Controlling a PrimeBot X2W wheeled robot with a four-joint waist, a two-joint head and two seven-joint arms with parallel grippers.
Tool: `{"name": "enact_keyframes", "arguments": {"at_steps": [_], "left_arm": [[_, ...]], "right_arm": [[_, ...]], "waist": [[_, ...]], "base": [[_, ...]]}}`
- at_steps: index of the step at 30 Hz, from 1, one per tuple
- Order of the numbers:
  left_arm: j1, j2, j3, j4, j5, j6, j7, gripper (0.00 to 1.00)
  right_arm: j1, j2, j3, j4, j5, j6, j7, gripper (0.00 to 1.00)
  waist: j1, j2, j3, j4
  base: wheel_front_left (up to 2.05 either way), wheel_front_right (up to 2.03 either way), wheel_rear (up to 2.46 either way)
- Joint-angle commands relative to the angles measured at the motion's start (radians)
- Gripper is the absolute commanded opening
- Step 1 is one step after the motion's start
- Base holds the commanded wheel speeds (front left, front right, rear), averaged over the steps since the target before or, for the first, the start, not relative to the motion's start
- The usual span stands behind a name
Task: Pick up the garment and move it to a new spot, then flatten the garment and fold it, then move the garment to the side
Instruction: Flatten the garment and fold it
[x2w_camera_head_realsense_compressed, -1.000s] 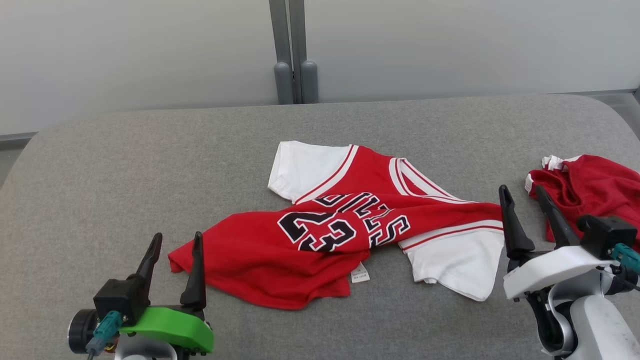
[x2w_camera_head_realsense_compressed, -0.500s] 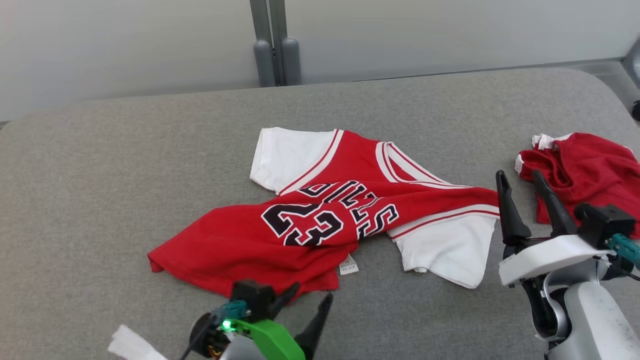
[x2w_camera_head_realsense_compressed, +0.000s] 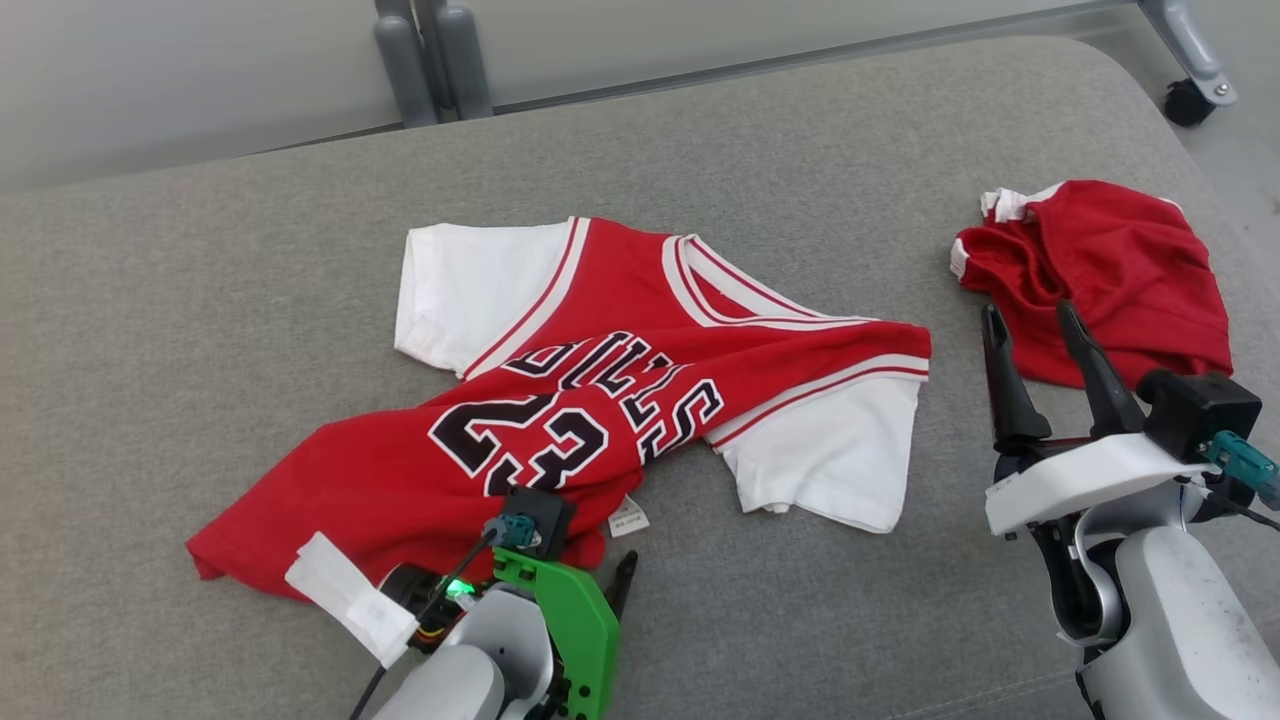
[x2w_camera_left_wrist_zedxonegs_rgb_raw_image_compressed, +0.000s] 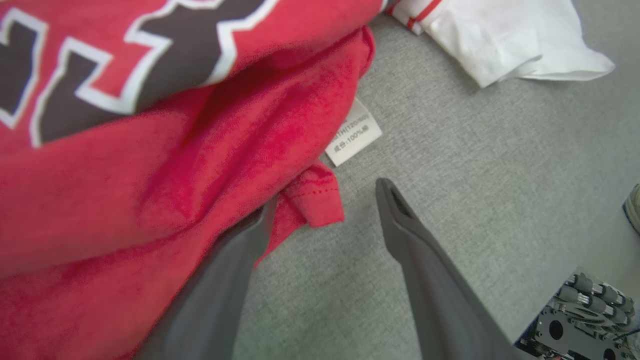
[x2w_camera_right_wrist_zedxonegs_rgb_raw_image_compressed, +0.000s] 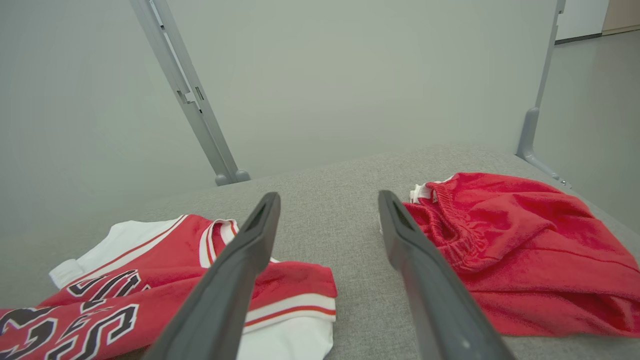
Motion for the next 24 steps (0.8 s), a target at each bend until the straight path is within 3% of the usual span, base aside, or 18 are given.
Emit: {"name": "enact_keyframes", "arguments": {"at_steps": [1, 2, 5, 15, 24], "left_arm": [[-0.019, 0.007, 0.003, 0.014, 0.017, 0.022, 0.002, 1.0], [-0.023, 0.009, 0.004, 0.019, 0.023, 0.032, 0.008, 0.97], [-0.025, 0.02, -0.005, 0.017, 0.035, 0.042, 0.019, 0.0], [0.038, 0.101, -0.035, -0.136, 0.034, 0.017, 0.054, 0.0], [0.165, 0.295, -0.044, -0.397, 0.003, -0.002, 0.209, 0.0]], "right_arm": [[-0.011, 0.001, -0.001, 0.005, 0.004, 0.0, -0.01, 1.0], [-0.01, 0.002, -0.003, 0.008, 0.005, 0.0, -0.011, 1.0], [-0.003, 0.001, -0.008, 0.016, 0.006, 0.0, -0.016, 1.0], [0.03, -0.015, -0.033, 0.031, 0.003, 0.0, -0.01, 1.0], [0.054, -0.029, -0.038, 0.03, 0.008, 0.0, 0.024, 1.0]], "waist": [[0.0, 0.0, 0.025, -0.032], [0.0, 0.0, 0.025, -0.035], [0.0, 0.0, 0.022, -0.036], [0.0, 0.0, -0.043, 0.039], [0.0, 0.0, -0.087, 0.13]], "base": [[0.0, 0.0, 0.0], [0.0, 0.0, 0.0], [0.0, 0.0, 0.0], [0.0, 0.0, 0.0], [0.0, 0.0, 0.0]]}}
